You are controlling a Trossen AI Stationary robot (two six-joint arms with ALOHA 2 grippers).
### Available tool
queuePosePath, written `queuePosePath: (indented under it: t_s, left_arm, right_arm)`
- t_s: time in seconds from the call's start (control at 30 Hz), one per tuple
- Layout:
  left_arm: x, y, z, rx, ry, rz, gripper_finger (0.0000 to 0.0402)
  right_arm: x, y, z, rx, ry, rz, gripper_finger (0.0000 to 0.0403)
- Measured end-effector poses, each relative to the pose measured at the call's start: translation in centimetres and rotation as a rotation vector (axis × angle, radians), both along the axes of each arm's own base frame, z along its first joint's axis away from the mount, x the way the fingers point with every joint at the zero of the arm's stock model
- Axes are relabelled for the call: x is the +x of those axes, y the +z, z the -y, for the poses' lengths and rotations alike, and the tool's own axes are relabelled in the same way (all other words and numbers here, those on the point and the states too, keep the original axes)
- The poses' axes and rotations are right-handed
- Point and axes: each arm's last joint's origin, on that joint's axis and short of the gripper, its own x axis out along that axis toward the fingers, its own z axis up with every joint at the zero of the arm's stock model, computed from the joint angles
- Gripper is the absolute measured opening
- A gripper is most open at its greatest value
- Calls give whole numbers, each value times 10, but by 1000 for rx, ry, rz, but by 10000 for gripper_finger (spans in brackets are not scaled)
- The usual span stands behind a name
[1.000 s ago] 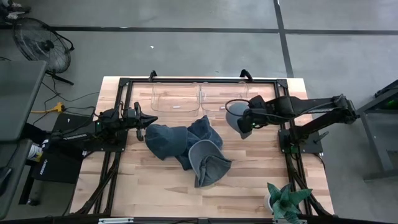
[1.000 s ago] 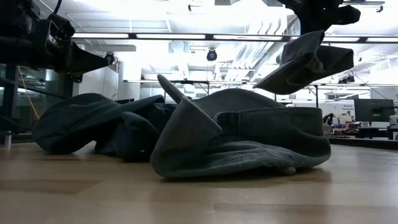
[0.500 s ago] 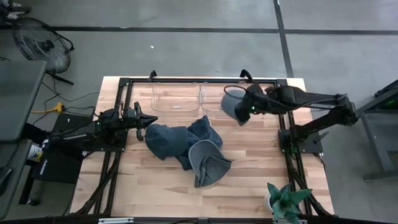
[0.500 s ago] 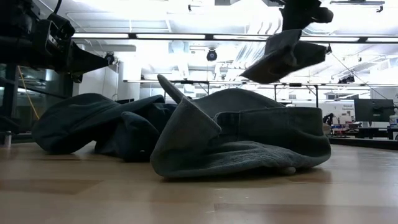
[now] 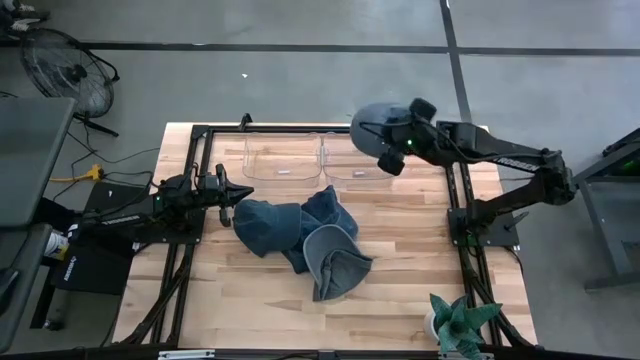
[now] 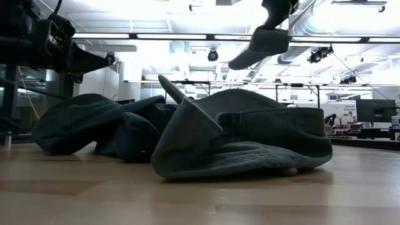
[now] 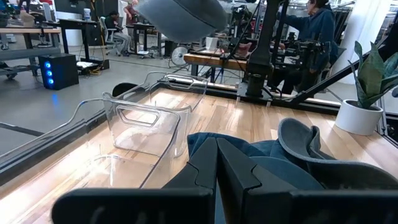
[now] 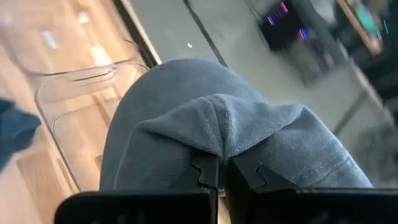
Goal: Pick & Place hat
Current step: Put the right gray cap into the right transparent bin
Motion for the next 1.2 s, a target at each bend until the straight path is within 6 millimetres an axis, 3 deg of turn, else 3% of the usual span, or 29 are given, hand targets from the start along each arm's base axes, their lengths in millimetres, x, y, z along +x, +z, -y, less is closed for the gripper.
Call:
queuePosePath:
  t_s: [0.13,0.33,0.7,0.97,1.2]
  left_arm:
    - [0,0,0,0,0,0,1]
    - [0,0,0,0,0,0,1]
    - [0,0,0,0,0,0,1]
    - [0,0,0,0,0,0,1]
    - [0,0,0,0,0,0,1]
  right_arm:
    - [1,0,13,54,182,-30,0]
    - [-9,-9,37,223,214,-31,0]
    - [-6,-35,68,349,108,-131,0]
    - [9,-61,78,400,51,-248,0]
    - [11,-71,83,384,-10,-323,0]
